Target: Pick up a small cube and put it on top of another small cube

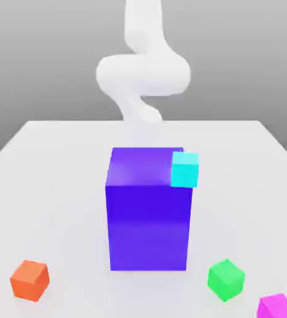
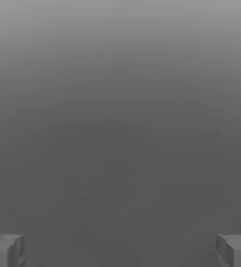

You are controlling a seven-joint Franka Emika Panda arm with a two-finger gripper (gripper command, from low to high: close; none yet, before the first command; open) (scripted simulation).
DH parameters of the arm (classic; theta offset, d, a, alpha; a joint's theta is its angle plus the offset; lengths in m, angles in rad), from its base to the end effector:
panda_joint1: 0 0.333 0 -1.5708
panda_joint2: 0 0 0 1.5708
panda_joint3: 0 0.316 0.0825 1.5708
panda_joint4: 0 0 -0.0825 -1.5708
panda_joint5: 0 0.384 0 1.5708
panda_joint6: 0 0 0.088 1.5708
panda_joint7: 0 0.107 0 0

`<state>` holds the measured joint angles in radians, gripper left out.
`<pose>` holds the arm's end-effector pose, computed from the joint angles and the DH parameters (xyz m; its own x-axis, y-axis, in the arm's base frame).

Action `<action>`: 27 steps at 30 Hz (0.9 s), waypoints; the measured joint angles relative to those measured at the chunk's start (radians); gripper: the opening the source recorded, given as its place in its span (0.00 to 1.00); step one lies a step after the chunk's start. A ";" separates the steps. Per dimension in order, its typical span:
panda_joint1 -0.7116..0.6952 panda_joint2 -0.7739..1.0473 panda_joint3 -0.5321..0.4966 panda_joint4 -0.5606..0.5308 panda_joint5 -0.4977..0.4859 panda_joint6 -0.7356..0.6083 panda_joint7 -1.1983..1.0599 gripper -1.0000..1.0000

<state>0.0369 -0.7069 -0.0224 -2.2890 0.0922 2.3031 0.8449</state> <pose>0.3792 0.0044 0.6828 0.5135 -0.7808 0.3559 -0.5504 -0.6179 -0.5615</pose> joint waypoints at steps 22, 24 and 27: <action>0.200 0.786 0.075 0.083 0.345 0.077 0.728 0.50; 0.217 0.843 0.081 0.086 0.323 0.102 0.829 0.50; 0.264 0.921 0.066 0.089 0.279 0.143 0.986 0.50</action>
<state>0.3006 0.2138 0.0438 -2.2000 0.3714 2.4460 1.8311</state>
